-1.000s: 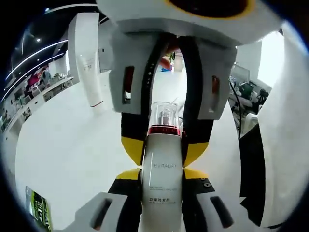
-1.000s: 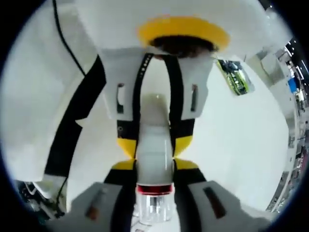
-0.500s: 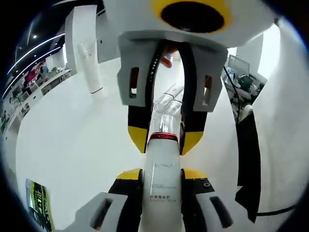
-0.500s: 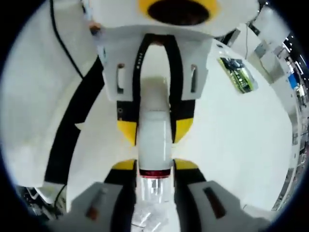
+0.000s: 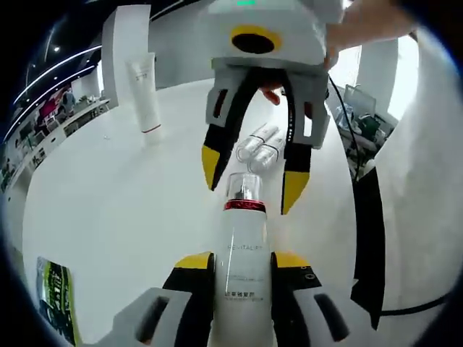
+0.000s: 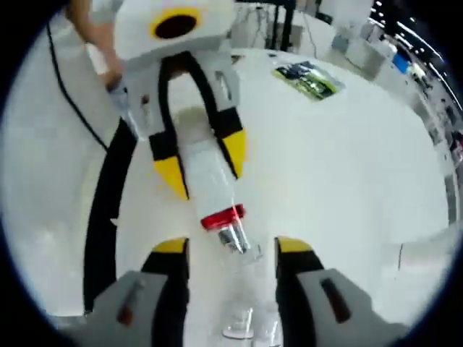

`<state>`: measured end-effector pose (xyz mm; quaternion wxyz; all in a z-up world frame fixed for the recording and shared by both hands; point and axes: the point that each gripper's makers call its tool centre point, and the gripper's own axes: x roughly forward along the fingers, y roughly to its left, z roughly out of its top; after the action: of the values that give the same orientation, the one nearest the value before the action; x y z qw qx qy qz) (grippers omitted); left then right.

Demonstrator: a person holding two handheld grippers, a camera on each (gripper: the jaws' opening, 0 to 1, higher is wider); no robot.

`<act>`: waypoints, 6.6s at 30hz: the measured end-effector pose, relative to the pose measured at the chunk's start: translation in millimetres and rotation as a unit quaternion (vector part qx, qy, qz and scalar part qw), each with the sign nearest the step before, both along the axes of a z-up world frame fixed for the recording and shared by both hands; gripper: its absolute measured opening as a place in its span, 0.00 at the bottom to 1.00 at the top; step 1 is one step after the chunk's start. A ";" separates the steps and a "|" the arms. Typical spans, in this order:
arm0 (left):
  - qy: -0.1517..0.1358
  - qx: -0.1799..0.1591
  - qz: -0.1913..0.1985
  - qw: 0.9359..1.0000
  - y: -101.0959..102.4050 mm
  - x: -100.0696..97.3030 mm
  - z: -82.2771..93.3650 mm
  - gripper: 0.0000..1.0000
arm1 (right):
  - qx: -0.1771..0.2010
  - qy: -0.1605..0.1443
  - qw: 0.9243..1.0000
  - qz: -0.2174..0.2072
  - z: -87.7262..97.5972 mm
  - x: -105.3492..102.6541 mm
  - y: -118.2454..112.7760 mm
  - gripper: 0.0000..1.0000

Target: Arrange the skincare products in the storage area until every visible bottle or jar stands upright without overlapping.

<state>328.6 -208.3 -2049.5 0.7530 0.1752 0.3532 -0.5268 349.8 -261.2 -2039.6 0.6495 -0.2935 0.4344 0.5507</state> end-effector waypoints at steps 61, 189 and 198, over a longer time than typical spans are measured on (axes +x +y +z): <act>-0.027 -0.028 -0.053 0.998 24.0 -17.1 12.4 0.29 | -0.045 -0.074 0.979 0.183 24.3 -26.0 33.8 0.24; -0.047 -0.084 0.179 0.979 45.9 24.1 43.5 0.32 | 0.244 -0.083 0.930 -0.263 72.4 19.4 128.4 0.36; -0.050 -0.069 0.172 0.981 47.2 23.0 42.8 0.34 | 0.227 -0.108 0.942 -0.224 73.4 20.5 129.8 0.33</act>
<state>351.6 -161.1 -2006.7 0.8593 0.0854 0.3027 -0.4033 370.4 -131.4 -1966.2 0.8482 -0.0915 0.2801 0.4402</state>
